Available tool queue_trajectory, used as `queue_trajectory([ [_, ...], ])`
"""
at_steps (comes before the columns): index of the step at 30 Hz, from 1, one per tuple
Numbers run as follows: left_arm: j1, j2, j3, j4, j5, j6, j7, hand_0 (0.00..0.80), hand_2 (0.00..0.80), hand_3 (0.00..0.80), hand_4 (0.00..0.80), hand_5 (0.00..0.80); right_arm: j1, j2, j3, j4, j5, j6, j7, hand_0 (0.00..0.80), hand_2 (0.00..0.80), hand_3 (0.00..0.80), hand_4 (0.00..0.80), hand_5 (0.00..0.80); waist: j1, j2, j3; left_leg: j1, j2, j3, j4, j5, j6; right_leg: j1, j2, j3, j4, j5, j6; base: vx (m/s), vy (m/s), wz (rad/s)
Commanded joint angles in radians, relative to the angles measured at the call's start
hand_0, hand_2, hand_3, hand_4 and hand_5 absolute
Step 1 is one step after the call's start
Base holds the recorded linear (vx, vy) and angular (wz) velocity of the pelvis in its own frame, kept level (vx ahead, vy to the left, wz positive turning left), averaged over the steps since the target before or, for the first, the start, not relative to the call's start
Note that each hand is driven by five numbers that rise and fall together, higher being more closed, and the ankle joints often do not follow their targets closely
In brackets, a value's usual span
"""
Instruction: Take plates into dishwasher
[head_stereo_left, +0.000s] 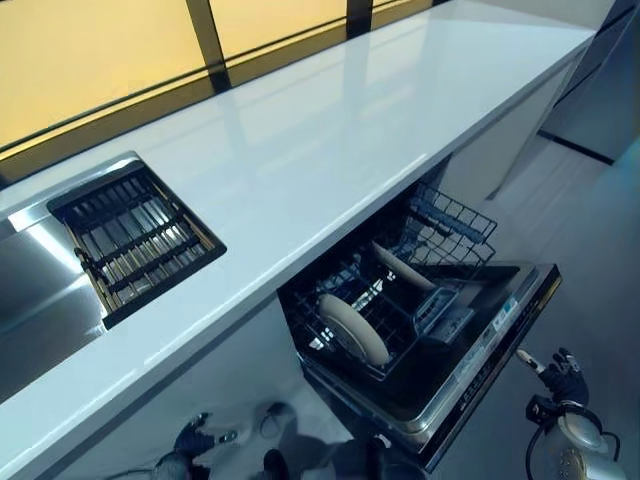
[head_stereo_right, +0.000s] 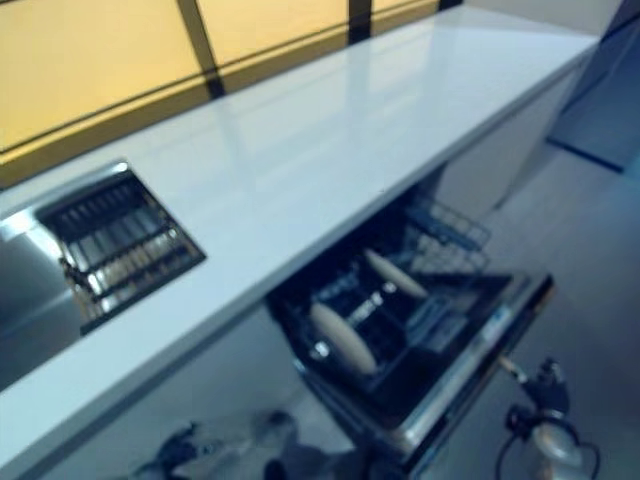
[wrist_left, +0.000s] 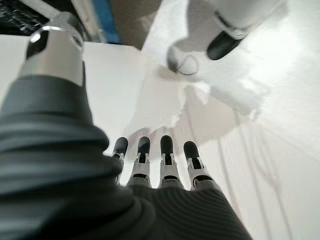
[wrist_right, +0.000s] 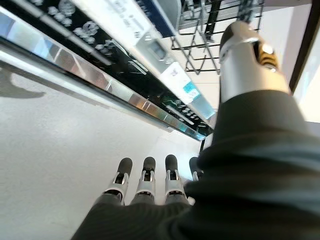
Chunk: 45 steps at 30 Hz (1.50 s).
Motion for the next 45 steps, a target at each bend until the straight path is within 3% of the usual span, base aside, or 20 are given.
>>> queue_trajectory([
  [1, 0.007, 0.029, 0.000, -0.039, -0.035, -0.047, 0.034, 0.000, 0.000, 0.000, 0.000, 0.000, -0.044, -0.012, 0.014, 0.003, 0.028, -0.091, -0.045, 0.000, 0.000, 0.000, 0.000, 0.000, 0.020, 0.001, -0.015, -0.031, -0.008, -0.064, 0.015, 0.021, 0.036, 0.006, -0.062, -0.014, 0.134, 0.022, 0.017, -0.046, -0.004, -0.01],
  [13, -0.012, 0.032, -0.021, -0.067, -0.044, -0.054, 0.062, 0.000, 0.000, 0.000, 0.000, 0.000, -0.101, -0.016, 0.069, 0.091, 0.064, -0.138, -0.048, 0.000, 0.000, 0.000, 0.000, 0.000, 0.017, 0.052, 0.040, -0.168, 0.000, -0.086, 0.134, 0.006, 0.040, -0.144, -0.074, 0.029, 0.293, -0.035, -0.010, -0.055, 0.005, -0.01],
  [23, -0.022, 0.043, -0.023, -0.100, -0.064, -0.040, 0.054, 0.000, 0.000, 0.000, 0.000, 0.000, -0.136, -0.013, 0.114, 0.066, 0.059, -0.148, -0.020, 0.000, 0.000, 0.000, 0.000, 0.000, 0.012, 0.094, 0.057, -0.249, -0.012, -0.092, 0.210, -0.008, 0.052, -0.247, -0.086, 0.067, 0.398, -0.066, -0.028, -0.024, 0.006, -0.06],
  [26, -0.019, 0.034, -0.031, -0.114, -0.067, -0.041, 0.056, 0.000, 0.000, 0.000, 0.000, 0.000, -0.156, -0.012, 0.136, 0.047, 0.045, -0.144, -0.027, 0.000, 0.000, 0.000, 0.000, 0.000, 0.010, 0.105, 0.058, -0.274, -0.023, -0.103, 0.261, -0.049, 0.046, -0.276, -0.088, 0.092, 0.452, -0.113, -0.023, 0.058, 0.011, -0.06],
  [41, -0.040, 0.027, -0.054, -0.156, -0.068, -0.054, 0.079, 0.000, 0.000, 0.000, 0.000, 0.000, -0.204, 0.016, 0.192, -0.035, 0.057, -0.145, 0.008, 0.000, 0.000, 0.000, 0.000, 0.000, 0.018, 0.123, 0.071, -0.371, -0.018, -0.118, 0.297, -0.009, 0.034, -0.374, -0.083, 0.103, 0.567, -0.154, -0.033, -0.008, -0.016, 0.01],
  [45, -0.035, 0.027, -0.059, -0.163, -0.062, -0.055, 0.070, 0.000, 0.000, 0.000, 0.000, 0.000, -0.204, 0.027, 0.211, -0.066, 0.125, -0.131, 0.111, 0.000, 0.000, 0.000, 0.000, 0.000, 0.021, 0.127, 0.074, -0.377, -0.021, -0.124, 0.293, 0.006, 0.027, -0.382, -0.082, 0.102, 0.574, -0.158, -0.035, 0.006, -0.011, 0.02],
])
